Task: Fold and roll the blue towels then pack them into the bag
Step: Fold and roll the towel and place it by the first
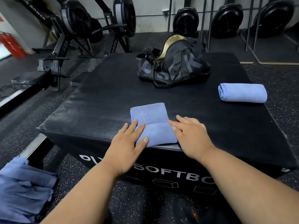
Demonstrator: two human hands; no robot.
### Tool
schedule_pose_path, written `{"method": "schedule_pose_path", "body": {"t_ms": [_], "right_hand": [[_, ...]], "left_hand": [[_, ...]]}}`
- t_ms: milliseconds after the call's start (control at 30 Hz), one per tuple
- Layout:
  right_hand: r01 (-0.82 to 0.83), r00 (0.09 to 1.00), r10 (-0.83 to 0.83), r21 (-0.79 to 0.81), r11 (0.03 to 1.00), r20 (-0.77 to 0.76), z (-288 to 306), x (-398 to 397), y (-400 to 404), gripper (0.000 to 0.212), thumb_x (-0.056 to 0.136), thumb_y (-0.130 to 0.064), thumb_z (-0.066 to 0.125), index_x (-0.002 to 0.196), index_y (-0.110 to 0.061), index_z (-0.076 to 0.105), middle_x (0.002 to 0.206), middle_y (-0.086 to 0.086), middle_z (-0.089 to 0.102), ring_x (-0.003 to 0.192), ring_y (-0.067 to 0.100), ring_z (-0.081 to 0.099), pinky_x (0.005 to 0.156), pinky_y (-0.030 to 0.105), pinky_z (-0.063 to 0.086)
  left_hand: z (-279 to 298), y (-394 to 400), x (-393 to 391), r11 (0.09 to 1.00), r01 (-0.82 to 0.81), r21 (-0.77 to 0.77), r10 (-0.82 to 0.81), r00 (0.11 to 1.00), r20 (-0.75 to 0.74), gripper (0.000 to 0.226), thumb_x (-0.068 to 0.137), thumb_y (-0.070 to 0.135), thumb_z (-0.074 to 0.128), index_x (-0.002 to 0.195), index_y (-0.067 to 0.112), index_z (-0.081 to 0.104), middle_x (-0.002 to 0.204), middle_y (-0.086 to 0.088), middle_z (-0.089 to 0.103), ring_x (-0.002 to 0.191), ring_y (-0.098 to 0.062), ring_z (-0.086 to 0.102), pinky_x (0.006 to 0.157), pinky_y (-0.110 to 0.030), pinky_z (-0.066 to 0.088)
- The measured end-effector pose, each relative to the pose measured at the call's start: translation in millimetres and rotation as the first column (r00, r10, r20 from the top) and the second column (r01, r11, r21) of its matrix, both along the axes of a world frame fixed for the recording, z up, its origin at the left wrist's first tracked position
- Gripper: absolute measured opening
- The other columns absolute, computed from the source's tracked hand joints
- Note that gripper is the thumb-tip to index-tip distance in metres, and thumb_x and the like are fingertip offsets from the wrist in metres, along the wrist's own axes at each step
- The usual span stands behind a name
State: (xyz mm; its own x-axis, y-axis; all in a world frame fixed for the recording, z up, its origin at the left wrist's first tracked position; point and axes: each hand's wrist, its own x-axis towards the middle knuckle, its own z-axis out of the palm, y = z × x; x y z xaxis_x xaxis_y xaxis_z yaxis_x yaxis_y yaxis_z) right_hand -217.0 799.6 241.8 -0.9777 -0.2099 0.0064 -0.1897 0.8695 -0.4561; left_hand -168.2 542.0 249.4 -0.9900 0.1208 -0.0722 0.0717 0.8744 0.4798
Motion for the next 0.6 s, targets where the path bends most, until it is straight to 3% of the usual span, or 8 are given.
{"method": "schedule_pose_path", "body": {"t_ms": [67, 133, 233, 367, 467, 600], "right_hand": [[0.012, 1.000, -0.012, 0.005, 1.000, 0.014, 1, -1, 5, 0.041, 0.112, -0.037, 0.038, 0.146, -0.052, 0.054, 0.171, -0.012, 0.028, 0.157, 0.018, 0.019, 0.122, 0.034, 0.011], [0.035, 0.999, -0.040, -0.129, 0.991, -0.035, 4, 2, 8, 0.041, 0.111, -0.030, 0.042, 0.147, -0.044, 0.058, 0.169, -0.013, 0.032, 0.154, 0.015, 0.025, 0.123, 0.031, 0.014], [-0.099, 0.992, 0.072, -0.273, 0.957, -0.108, 10, 10, 8, 0.054, 0.105, -0.028, 0.051, 0.157, -0.039, 0.044, 0.168, -0.018, 0.031, 0.153, 0.006, 0.028, 0.125, 0.025, 0.018], [-0.341, 0.923, 0.299, -0.158, 0.927, -0.242, 4, 16, 2, 0.071, 0.088, -0.039, 0.057, 0.158, -0.034, 0.045, 0.168, -0.011, 0.035, 0.151, 0.013, 0.036, 0.125, 0.034, 0.027], [-0.377, 0.912, 0.361, -0.055, 0.925, -0.195, -3, 12, -1, 0.074, 0.083, -0.048, 0.059, 0.155, -0.036, 0.049, 0.168, -0.011, 0.035, 0.152, 0.017, 0.035, 0.127, 0.043, 0.025], [-0.324, 0.940, 0.315, -0.054, 0.945, -0.129, -4, 6, -2, 0.073, 0.084, -0.049, 0.062, 0.154, -0.044, 0.046, 0.166, -0.014, 0.036, 0.145, 0.013, 0.039, 0.123, 0.030, 0.021]], "left_hand": [[2, -4, 2, 1.000, 0.026, 0.002, -0.026, 1.000, 0.000, 0.082, 0.096, 0.072, 0.052, 0.165, 0.044, 0.018, 0.172, 0.023, 0.000, 0.161, -0.010, -0.006, 0.131, -0.036, 0.007], [1, -9, 4, 0.998, 0.067, -0.006, -0.067, 0.998, -0.021, 0.095, 0.089, 0.069, 0.066, 0.166, 0.045, 0.014, 0.172, 0.023, -0.002, 0.161, -0.011, -0.005, 0.132, -0.038, 0.008], [-3, -11, 4, 0.995, 0.104, 0.005, -0.103, 0.990, -0.091, 0.096, 0.088, 0.056, 0.073, 0.164, 0.048, 0.015, 0.171, 0.024, -0.002, 0.162, -0.011, -0.002, 0.132, -0.037, 0.009], [-5, -12, 1, 0.992, 0.127, 0.016, -0.121, 0.972, -0.200, 0.086, 0.085, 0.039, 0.081, 0.158, 0.045, 0.035, 0.171, 0.020, 0.011, 0.159, -0.008, 0.010, 0.124, -0.023, 0.013], [-6, -21, 0, 0.995, 0.098, 0.020, -0.091, 0.971, -0.219, 0.075, 0.084, 0.033, 0.080, 0.152, 0.041, 0.048, 0.164, 0.014, 0.027, 0.151, -0.008, 0.023, 0.118, -0.014, 0.015], [-7, -33, -4, 0.997, 0.060, 0.053, -0.047, 0.973, -0.224, 0.059, 0.089, 0.036, 0.075, 0.145, 0.039, 0.058, 0.147, 0.022, 0.047, 0.138, -0.006, 0.041, 0.119, -0.029, 0.035]]}}
